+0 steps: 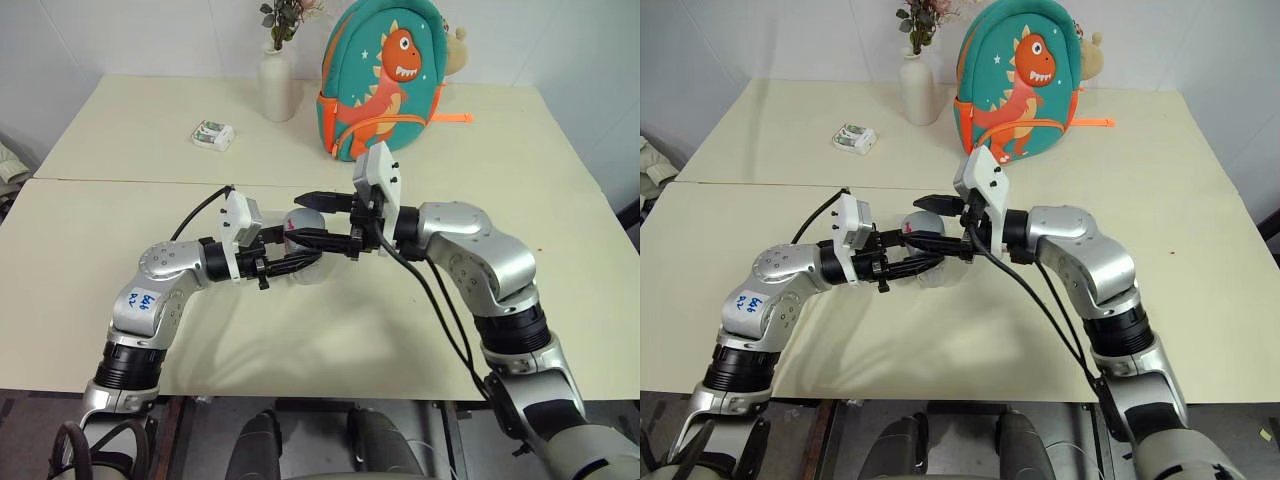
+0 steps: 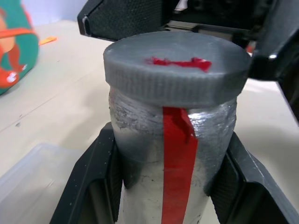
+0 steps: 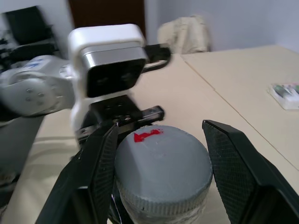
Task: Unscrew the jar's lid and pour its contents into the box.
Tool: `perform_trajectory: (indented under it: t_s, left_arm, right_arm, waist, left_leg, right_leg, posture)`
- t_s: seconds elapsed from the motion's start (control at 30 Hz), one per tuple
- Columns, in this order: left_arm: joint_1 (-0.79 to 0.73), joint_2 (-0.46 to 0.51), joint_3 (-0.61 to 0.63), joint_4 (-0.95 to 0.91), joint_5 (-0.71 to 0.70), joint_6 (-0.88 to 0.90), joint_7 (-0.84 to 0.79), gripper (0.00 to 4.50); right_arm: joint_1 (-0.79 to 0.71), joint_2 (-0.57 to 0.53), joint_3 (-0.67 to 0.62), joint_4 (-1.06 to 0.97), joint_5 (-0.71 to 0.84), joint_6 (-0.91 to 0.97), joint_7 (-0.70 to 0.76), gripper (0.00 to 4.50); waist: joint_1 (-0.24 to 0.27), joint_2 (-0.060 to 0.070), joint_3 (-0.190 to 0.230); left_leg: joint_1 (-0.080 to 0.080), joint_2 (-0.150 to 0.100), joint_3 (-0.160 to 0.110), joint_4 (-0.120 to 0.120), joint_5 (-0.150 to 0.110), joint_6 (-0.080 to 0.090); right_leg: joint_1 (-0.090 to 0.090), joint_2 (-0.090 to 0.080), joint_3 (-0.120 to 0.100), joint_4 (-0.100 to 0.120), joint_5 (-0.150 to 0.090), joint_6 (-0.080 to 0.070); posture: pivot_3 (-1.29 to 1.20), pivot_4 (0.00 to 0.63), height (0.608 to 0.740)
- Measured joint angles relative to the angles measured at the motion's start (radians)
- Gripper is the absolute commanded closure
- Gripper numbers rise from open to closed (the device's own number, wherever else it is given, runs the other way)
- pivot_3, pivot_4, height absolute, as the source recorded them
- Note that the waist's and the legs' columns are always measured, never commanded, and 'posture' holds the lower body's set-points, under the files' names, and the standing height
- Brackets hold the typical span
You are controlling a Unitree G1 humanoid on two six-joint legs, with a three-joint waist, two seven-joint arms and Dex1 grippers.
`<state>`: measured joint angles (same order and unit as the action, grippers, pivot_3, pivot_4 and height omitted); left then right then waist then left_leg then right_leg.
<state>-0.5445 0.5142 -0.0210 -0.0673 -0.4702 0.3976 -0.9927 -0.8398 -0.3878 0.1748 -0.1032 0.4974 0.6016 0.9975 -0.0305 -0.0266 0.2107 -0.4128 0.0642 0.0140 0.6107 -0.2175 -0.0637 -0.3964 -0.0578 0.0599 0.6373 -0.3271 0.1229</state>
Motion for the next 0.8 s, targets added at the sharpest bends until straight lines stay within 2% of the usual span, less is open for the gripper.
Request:
perform_trajectory:
  t_s: [0.13, 0.3, 0.43, 0.6, 0.8]
  left_arm:
    - [-0.055, 0.004, 0.000, 0.015, -0.032, -0.005, -0.120, 2.49]
    - [-0.097, 0.018, -0.022, 0.028, -0.051, 0.018, -0.237, 2.49]
    - [-0.098, 0.029, -0.034, 0.028, -0.052, 0.040, -0.272, 2.49]
    - [-0.098, 0.024, -0.034, 0.028, -0.052, 0.041, -0.272, 2.49]
    - [-0.090, 0.025, 0.004, 0.009, -0.088, 0.038, -0.280, 2.49]
  right_arm:
    - [-0.090, -0.046, 0.000, 0.101, 0.032, -0.068, 0.213, 1.98]
    - [-0.169, -0.066, 0.027, 0.205, 0.043, -0.120, 0.410, 1.98]
    - [-0.194, -0.067, 0.054, 0.257, 0.042, -0.142, 0.477, 1.98]
    - [-0.197, -0.068, 0.055, 0.263, 0.045, -0.139, 0.485, 1.98]
    - [-0.151, -0.129, 0.050, 0.246, 0.047, -0.079, 0.481, 0.02]
  waist:
    - [-0.001, 0.000, 0.000]
    - [-0.002, 0.000, 0.000]
    - [-0.002, 0.000, 0.000]
    - [0.000, 0.000, 0.000]
    - [0.001, 0.001, 0.000]
  left_leg:
    - [0.000, 0.000, 0.000, 0.000, 0.000, 0.000]
    - [0.000, 0.001, 0.000, 0.000, -0.001, 0.001]
    - [-0.001, 0.001, 0.000, 0.001, -0.001, 0.001]
    - [-0.001, 0.001, 0.000, 0.001, -0.001, 0.001]
    - [-0.002, 0.001, -0.001, 0.002, -0.001, 0.001]
  right_leg:
    - [0.000, 0.001, 0.000, 0.000, 0.000, 0.000]
    - [0.000, 0.001, 0.000, 0.000, 0.000, 0.000]
    - [0.000, 0.001, 0.000, 0.000, 0.000, 0.000]
    - [0.000, 0.001, 0.000, 0.000, 0.000, 0.000]
    - [-0.001, 0.001, 0.000, 0.000, 0.000, 0.000]
  posture:
    - [0.00, 0.150, 0.740]
    - [0.00, 0.150, 0.740]
    - [0.00, 0.150, 0.740]
    - [0.00, 0.150, 0.740]
    - [0.00, 0.150, 0.740]
